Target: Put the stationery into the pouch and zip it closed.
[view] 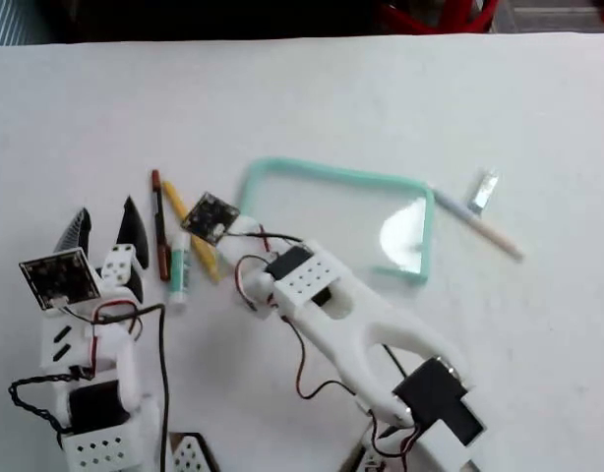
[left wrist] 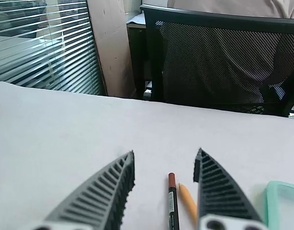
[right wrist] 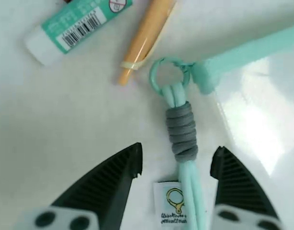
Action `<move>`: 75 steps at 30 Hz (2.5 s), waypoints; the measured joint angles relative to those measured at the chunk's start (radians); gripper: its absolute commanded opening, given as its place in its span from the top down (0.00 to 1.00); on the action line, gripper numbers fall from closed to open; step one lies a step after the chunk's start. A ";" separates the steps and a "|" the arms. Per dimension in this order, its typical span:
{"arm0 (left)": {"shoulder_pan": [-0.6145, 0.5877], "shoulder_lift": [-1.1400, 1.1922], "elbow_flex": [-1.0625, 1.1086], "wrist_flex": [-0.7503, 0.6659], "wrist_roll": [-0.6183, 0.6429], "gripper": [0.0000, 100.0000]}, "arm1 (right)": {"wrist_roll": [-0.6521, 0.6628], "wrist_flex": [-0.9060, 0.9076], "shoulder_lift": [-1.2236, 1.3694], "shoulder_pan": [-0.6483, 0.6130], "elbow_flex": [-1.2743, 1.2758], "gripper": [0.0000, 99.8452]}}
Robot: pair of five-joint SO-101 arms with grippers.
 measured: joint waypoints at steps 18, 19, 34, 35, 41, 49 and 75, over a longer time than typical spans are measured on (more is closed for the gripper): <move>0.000 0.000 0.000 0.000 0.000 0.79 | 0.060 0.176 0.299 0.003 -0.301 0.84; 0.000 0.000 0.000 0.000 0.000 0.79 | 0.060 0.187 0.308 0.003 -0.318 0.89; 0.029 0.000 0.000 0.000 0.000 0.78 | 0.060 0.269 0.227 0.015 -0.348 0.98; 0.029 0.000 0.000 0.000 0.000 0.78 | 0.060 0.287 0.187 0.020 -0.348 0.98; 0.101 0.000 0.014 0.000 -0.029 0.78 | 0.060 0.345 -0.117 0.044 -0.336 0.98; 0.284 0.000 0.032 0.095 -0.221 0.72 | 0.060 0.505 -0.457 0.100 -0.405 0.98; 0.555 -0.002 -0.175 0.275 -0.147 0.71 | 0.046 0.516 -0.516 0.226 -0.787 0.98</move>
